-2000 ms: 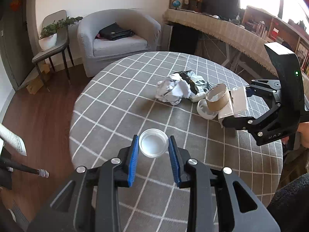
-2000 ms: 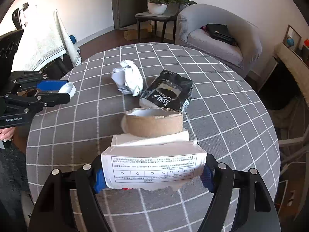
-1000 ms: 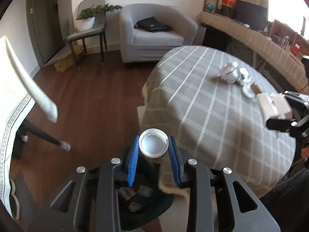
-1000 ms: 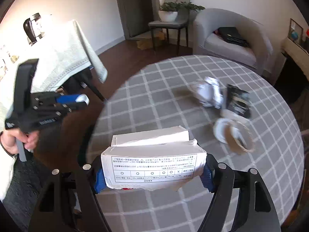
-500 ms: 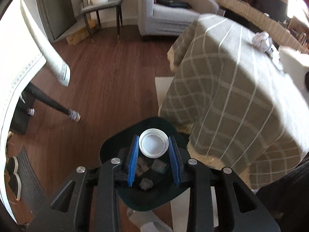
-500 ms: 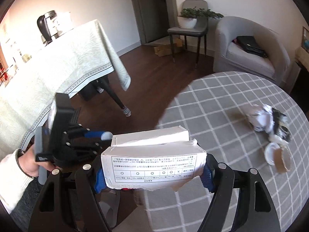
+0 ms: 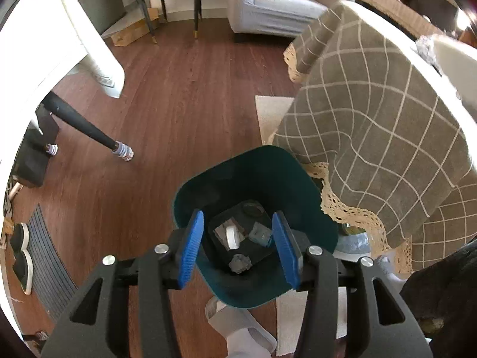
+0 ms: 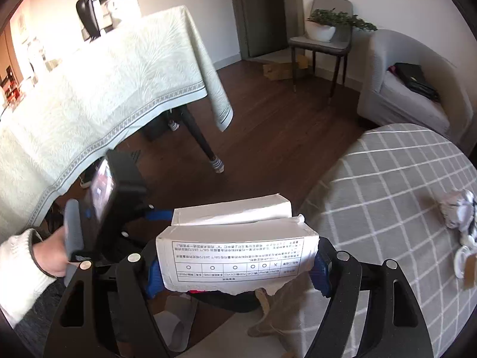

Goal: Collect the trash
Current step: 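Carry lid and box to the green bin and open both grippers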

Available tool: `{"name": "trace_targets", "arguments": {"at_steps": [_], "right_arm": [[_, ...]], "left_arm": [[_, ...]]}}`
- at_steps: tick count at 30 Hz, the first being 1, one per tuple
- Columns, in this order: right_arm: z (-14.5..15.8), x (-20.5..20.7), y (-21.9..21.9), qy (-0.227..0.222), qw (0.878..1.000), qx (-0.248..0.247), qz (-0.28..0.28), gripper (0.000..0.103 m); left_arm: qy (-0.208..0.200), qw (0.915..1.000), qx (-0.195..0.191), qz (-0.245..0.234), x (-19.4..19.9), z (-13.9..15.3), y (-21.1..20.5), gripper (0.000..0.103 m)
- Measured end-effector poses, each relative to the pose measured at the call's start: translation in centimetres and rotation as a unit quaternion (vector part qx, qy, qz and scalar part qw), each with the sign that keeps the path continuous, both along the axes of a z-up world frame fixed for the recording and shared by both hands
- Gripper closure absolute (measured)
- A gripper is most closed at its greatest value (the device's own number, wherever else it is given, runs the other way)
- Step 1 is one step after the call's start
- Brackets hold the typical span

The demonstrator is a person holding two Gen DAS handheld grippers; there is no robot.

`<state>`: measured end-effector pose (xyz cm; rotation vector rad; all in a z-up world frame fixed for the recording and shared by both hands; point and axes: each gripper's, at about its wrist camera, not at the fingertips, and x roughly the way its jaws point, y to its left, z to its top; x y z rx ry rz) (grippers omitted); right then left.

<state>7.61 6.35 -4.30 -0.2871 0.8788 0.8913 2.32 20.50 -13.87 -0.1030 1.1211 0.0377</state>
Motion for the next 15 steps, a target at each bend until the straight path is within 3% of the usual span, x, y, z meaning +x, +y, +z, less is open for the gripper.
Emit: {"name": "trace_targets", "arguments": {"at_steps": [12, 15], "right_arm": [[-4.8, -0.3, 5.9, 0.024, 0.998, -0.054, 0.021, 0.027], [-5.9, -0.5, 7.0, 0.029, 0.997, -0.067, 0.027, 0.027]], "left_arm": [[-0.061, 0.9971, -0.017, 0.042, -2.3, 3.2, 4.4, 0.049], [-0.076, 0.9958, -0.011, 0.050, -2.9, 4.2, 5.1, 0.054]]}}
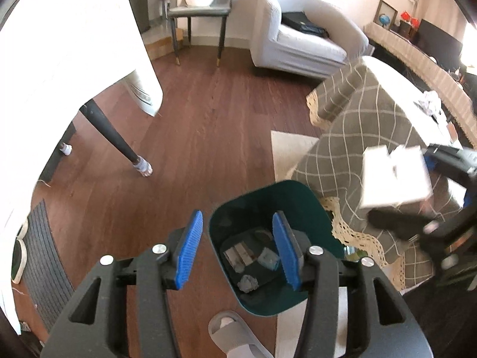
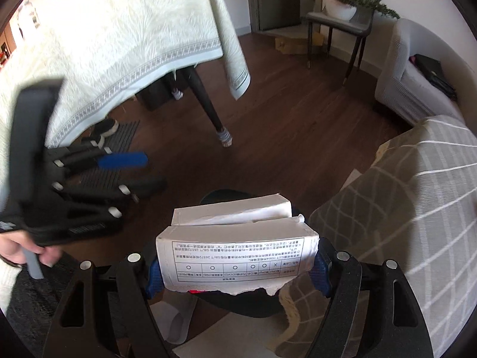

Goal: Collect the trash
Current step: 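Carry lid and box to the green bin and open both grippers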

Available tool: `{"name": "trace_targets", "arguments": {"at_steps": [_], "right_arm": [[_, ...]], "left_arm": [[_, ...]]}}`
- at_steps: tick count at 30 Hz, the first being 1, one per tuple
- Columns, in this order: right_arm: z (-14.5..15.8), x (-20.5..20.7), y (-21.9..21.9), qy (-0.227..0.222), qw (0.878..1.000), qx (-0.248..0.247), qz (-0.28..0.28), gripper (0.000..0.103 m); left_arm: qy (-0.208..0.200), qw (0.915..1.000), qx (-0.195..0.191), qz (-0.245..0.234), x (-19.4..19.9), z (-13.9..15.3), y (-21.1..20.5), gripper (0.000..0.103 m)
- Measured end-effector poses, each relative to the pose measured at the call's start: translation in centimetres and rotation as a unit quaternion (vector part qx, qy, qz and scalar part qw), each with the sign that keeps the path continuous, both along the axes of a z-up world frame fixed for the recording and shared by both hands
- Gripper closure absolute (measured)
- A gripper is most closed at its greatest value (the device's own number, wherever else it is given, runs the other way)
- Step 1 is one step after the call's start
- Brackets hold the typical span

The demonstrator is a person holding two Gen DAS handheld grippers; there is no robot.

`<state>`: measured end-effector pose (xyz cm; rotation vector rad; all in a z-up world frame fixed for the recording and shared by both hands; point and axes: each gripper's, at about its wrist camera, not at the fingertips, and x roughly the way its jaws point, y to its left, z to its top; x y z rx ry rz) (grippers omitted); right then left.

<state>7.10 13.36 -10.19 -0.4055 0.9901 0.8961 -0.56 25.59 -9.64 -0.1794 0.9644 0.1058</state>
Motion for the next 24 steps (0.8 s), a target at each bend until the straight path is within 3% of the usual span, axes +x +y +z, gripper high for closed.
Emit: {"name": "trace_targets", "arguments": {"at_steps": [10, 19, 21, 24], "right_arm": [[-5.2, 0.1, 2.5, 0.025, 0.998, -0.061, 0.002, 0.027], [-8.3, 0.6, 3.2, 0.044, 0.995, -0.093, 0.004, 0.025], [-8.8, 0.3, 3.2, 0.036, 0.994, -0.106, 0.004, 0.016], [-8.9, -0.1, 2.9, 0.032, 0.993, -0.114, 0.010, 0.016]], "left_arm": [[-0.063, 0.9977, -0.021, 0.012, -0.4, 5.2, 0.3, 0.075], [-0.108, 0.9936, -0.030, -0.006, -0.6, 8.9, -1.4, 0.077], [-0.119, 0.9924, -0.031, -0.004, -0.7, 9.6, -1.4, 0.077], [-0.132, 0.9907, -0.033, -0.003, -0.8, 10.3, -1.3, 0.077]]}}
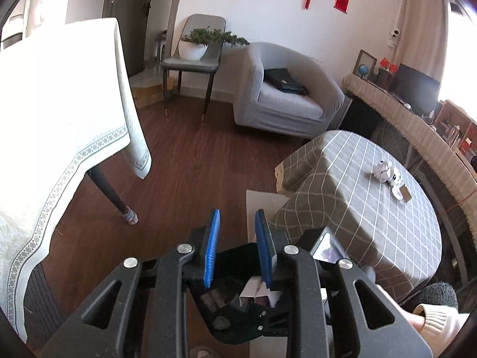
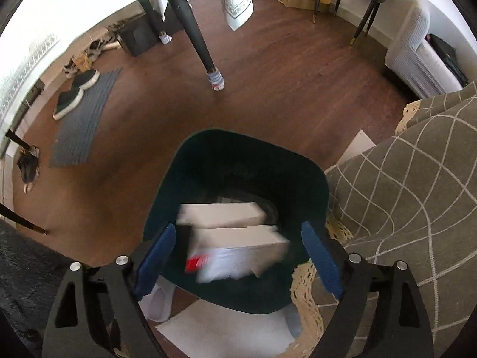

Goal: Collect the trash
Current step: 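Carry lid and box to the green bin and open both grippers, then move both open grippers back over the table toward the remaining trash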

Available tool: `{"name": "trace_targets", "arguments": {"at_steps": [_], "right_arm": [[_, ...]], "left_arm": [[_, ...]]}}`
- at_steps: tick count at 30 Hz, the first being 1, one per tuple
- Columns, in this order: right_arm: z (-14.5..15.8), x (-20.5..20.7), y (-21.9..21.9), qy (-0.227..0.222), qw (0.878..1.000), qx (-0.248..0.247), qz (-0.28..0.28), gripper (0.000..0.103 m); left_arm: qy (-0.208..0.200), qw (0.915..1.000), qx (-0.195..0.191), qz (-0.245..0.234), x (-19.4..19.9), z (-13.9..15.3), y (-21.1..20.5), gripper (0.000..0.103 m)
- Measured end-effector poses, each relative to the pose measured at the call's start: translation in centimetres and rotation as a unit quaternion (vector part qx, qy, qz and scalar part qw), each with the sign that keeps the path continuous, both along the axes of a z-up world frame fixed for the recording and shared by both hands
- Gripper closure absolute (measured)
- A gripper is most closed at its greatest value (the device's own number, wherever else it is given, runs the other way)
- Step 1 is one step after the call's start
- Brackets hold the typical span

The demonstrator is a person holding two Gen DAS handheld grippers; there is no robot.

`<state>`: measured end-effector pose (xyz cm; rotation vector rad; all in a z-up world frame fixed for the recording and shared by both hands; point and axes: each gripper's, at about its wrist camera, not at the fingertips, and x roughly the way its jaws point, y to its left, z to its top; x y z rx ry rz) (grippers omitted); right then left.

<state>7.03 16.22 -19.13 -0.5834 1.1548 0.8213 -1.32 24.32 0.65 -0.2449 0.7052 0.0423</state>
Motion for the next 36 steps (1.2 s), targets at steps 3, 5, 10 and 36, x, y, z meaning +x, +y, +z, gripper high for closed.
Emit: {"name": "trace_targets", "arguments": {"at_steps": [3, 5, 10, 36], "right_arm": [[0.7, -0.2, -0.4, -0.003, 1.000, 0.008, 0.003, 0.016], [1.2, -0.2, -0.7, -0.005, 1.000, 0.017, 0.003, 0.016], [3.8, -0.8, -1.2, -0.008, 0.998, 0.059, 0.016, 0.019], [15.3, 0.9, -16.1, -0.126, 0.977, 0.161, -0.060, 0.047]], "left_arm": [[-0.006, 1.0000, 0.001, 0.003, 0.2, 0.5, 0.1, 0.077], [-0.010, 0.9999, 0.002, 0.005, 0.3, 0.7, 0.0, 0.077], [-0.017, 0.9998, 0.000, 0.007, 0.5, 1.2, -0.1, 0.077], [-0.050, 0.9971, 0.026, -0.052, 5.4, 3.5, -9.4, 0.055]]}}
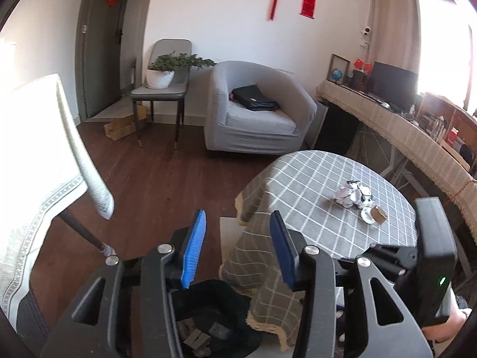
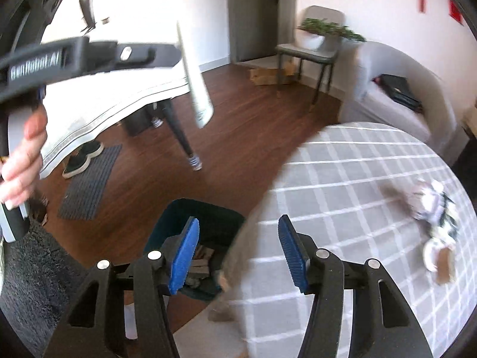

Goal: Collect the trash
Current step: 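Move both open grippers back over the table toward the remaining trash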

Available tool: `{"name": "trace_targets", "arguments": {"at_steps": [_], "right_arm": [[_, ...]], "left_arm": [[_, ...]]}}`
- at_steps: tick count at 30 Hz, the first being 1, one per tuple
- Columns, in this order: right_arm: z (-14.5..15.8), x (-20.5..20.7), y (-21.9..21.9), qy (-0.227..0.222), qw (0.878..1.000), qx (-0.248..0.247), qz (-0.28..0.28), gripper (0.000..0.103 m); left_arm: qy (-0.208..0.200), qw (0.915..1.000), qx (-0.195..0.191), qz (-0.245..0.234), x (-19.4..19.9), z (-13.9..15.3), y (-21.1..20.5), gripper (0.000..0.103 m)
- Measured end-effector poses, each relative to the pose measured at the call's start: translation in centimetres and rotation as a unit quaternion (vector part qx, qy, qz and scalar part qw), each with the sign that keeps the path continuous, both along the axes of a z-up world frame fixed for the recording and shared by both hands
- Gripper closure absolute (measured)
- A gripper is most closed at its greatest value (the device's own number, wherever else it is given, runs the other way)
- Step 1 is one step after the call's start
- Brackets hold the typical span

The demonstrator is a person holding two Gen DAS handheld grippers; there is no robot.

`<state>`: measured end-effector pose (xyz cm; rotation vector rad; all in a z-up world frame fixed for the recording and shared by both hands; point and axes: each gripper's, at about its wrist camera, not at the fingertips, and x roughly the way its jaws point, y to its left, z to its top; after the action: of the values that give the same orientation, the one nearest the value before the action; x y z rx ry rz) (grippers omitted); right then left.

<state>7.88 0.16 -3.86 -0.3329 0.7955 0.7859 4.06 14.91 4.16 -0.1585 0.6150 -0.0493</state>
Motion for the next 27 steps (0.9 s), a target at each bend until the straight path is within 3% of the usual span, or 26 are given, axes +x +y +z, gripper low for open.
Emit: {"name": "trace_targets", "arguments": {"at_steps": [11, 16, 27], "right_arm": [[1.7, 2.7, -9.2, -0.018, 0.996, 0.018, -0.084, 0.047], [2.6, 3.7, -12.3, -0.031, 0.994, 0.015, -0.107, 0.033], [3.2, 7.7, -17.8, -0.033, 0.989, -0.009, -0.145, 0.028]], "left_arm": [[0.013, 0.9991, -0.001, -0.040, 2.8, -1.1, -5.9, 0.044], [0.024, 0.9979, 0.003, -0.061, 3.9, -1.8, -8.6, 0.043], [0.034, 0.9953, 0.004, -0.090, 6.0, -2.7, -12.9, 0.039]]}}
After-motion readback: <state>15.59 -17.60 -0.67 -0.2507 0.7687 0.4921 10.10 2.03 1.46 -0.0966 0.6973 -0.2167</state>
